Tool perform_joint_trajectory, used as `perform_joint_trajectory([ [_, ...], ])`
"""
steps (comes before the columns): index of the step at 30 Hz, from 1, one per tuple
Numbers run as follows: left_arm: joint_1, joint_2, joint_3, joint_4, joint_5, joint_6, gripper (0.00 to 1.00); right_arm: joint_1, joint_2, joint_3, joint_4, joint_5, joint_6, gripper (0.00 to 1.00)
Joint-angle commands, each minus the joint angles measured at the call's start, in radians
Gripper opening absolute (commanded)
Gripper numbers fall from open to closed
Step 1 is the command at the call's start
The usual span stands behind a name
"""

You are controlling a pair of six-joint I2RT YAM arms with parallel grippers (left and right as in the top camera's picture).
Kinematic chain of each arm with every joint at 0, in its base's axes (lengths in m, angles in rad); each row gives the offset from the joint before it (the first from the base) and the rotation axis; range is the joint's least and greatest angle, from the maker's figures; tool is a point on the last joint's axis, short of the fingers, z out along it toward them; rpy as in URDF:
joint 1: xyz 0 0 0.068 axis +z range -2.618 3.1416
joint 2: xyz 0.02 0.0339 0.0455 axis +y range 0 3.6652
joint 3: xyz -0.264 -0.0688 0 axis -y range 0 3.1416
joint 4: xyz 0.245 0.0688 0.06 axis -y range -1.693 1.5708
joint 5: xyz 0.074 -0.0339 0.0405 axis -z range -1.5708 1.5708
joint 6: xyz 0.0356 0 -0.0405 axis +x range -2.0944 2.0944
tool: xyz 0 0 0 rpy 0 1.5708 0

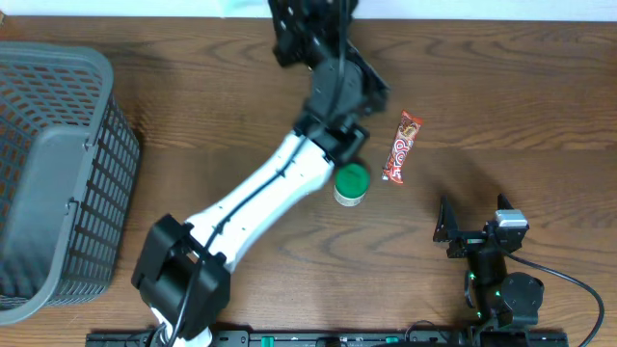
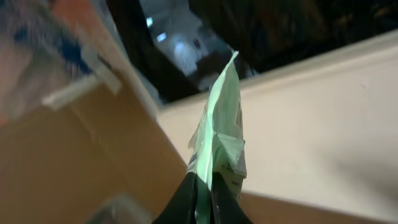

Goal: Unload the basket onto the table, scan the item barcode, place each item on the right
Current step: 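Move the pack with the left gripper rightward toward the right gripper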

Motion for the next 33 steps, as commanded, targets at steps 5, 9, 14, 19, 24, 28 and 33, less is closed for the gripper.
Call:
perform_joint_trajectory([
  [5,-0.152,0.006,-0.013,0.000,-0.191,-0.180,0.07,0.004,-0.002,-0.001,0.038,-0.058,0.124,0.99],
  [9,-0.153,0.018,-0.027,-0.026,-0.158,-0.294,0.07,0.004,-0.002,0.028,-0.050,-0.179,0.186,0.99],
  [14,-0.143,0.040,-0.030,-0.274,-0.018,-0.593,0.07,0.003,-0.001,0.221,-0.344,-0.165,0.185,0.99],
  [19,-0.125,0.040,-0.030,-0.787,0.364,-1.015,0.07,0.003,0.076,0.539,-0.700,0.037,0.141,0.99],
  [24,-0.064,0.037,-0.029,-1.051,0.798,-1.284,0.07,0.003,0.251,0.791,-0.973,0.024,0.109,0.99],
  [28,-0.008,0.019,-0.026,-1.123,1.022,-1.415,0.07,0.003,0.348,0.902,-1.103,0.003,0.109,0.99],
  [33,0.109,-0.040,-0.015,-1.186,1.459,-1.518,0.07,0.003,0.373,0.913,-1.139,-0.099,0.114,0.99],
])
